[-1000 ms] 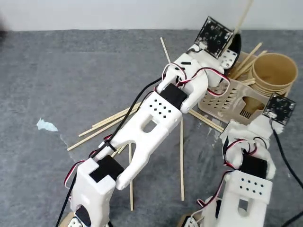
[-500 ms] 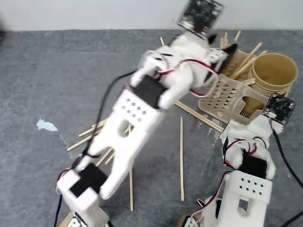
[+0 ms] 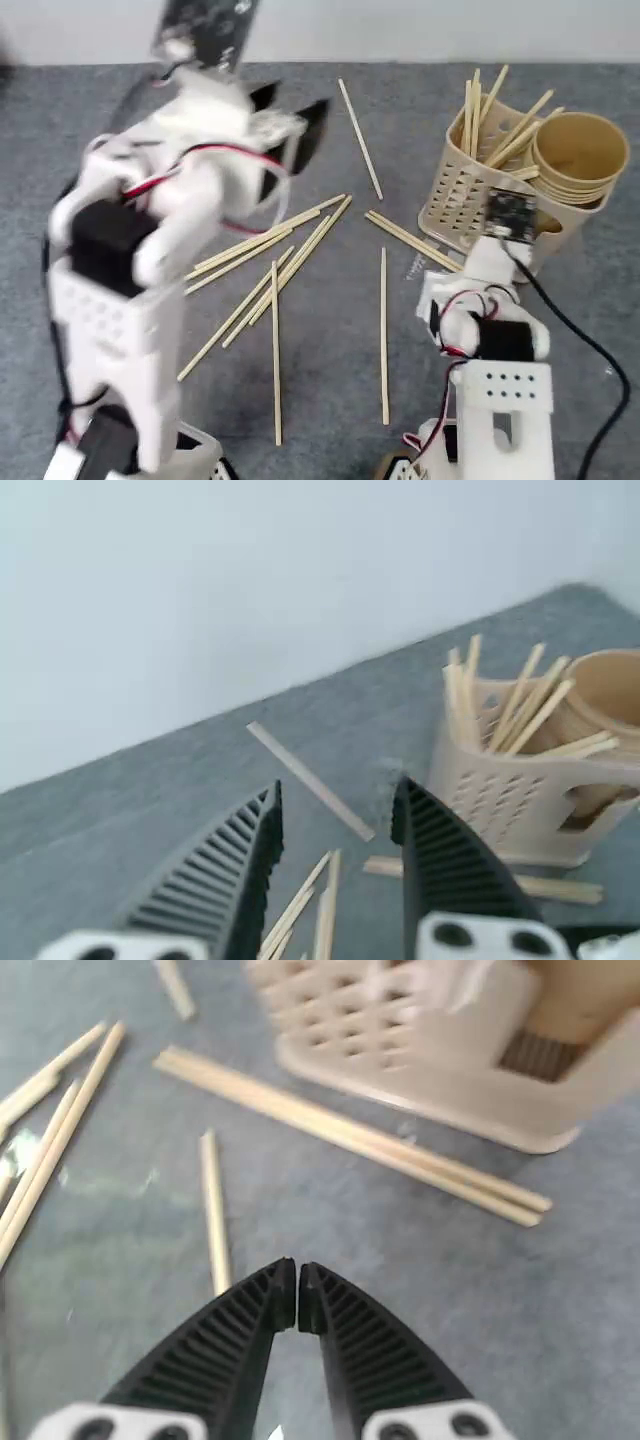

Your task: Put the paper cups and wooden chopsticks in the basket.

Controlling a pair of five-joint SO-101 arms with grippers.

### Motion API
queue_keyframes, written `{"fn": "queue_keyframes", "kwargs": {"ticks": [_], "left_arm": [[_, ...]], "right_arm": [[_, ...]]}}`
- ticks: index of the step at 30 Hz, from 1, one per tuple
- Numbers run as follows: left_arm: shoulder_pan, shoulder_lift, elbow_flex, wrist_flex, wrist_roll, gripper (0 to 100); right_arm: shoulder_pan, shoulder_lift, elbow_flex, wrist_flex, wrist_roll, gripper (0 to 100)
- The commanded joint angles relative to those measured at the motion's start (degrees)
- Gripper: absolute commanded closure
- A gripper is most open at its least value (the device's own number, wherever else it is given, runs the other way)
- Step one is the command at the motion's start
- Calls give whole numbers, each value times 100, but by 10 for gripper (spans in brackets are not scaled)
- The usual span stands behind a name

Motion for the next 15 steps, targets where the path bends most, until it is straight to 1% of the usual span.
{"fn": "queue_keyframes", "kwargs": {"ticks": [1,6,11,15], "left_arm": [[-589,-448,-242,484,-123,823],[-1451,-484,-154,1090,-264,823],[-2145,-501,901,1064,-264,823],[-2541,-536,1719,624,-273,823]], "right_arm": [[-426,453,-651,101,26,962],[-1024,1525,-1116,101,18,957],[-1516,2791,-1723,40,-18,957],[-1578,3785,-2101,-435,-9,957]]}}
